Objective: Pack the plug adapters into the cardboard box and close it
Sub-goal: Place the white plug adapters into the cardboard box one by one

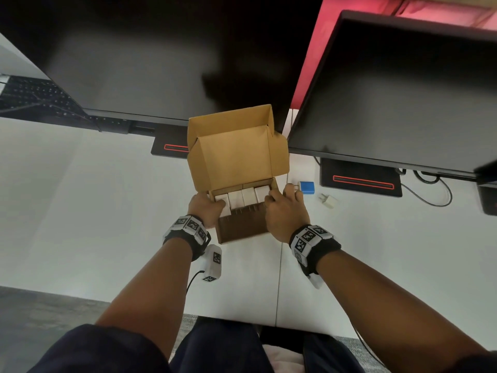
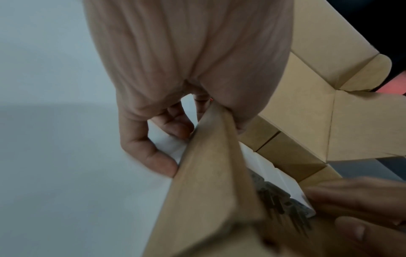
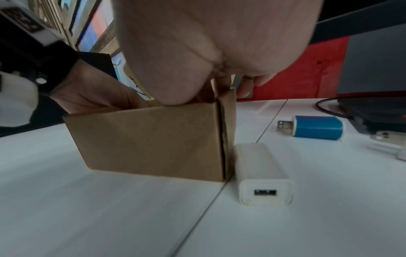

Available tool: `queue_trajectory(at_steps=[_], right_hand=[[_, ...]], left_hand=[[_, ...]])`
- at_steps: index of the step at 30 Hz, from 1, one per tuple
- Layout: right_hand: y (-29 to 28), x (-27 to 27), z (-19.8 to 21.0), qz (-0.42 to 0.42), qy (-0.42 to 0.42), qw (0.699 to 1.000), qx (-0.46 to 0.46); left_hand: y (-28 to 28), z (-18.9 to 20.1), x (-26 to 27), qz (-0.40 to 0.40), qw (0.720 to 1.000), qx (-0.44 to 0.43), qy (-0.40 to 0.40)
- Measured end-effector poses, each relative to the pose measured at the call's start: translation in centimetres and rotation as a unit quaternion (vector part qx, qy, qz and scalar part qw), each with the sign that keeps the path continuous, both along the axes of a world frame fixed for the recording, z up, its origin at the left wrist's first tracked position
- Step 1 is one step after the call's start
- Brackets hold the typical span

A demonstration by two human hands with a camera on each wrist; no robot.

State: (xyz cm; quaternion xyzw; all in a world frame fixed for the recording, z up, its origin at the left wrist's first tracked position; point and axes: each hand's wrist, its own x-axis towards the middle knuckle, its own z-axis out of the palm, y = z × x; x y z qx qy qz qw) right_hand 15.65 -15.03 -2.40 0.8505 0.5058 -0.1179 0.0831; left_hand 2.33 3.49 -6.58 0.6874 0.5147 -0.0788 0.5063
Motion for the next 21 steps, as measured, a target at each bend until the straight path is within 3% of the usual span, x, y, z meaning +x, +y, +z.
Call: queue_trajectory(at_steps=[4, 8, 10, 12, 15, 18, 21], right_hand=[[-1.4, 0.6, 0.0, -0.019, 0.062, 0.987, 0.147], [-5.3, 2.5, 0.3, -0.195, 0.2, 0.911, 0.302], [-7.9, 3.7, 0.0, -0.264, 0.212, 0.895, 0.292], [-10.0, 4.3, -0.7, -0.284, 0.221, 0.901, 0.244], [-11.7, 3.9, -1.8, -0.268, 0.249, 0.914, 0.173], [-11.3, 2.9, -2.3, -0.265, 0.271, 0.912, 0.157], [-9.9, 2.0, -3.2, -0.21, 0.286, 0.925, 0.134]], left_hand=[[-0.1, 0.2, 0.1, 0.004, 1.0, 0.002, 0.008], [-0.4, 0.4, 0.2, 0.037, 0.999, -0.018, -0.002], [-0.5, 0.5, 0.3, 0.046, 0.998, -0.031, -0.004], [-0.5, 0.5, 0.3, 0.058, 0.997, -0.05, -0.013], [-0.6, 0.5, 0.4, 0.056, 0.997, -0.059, -0.014], [-0.7, 0.5, 0.4, 0.055, 0.997, -0.053, -0.013], [-0.7, 0.5, 0.4, 0.058, 0.997, -0.057, -0.012]])
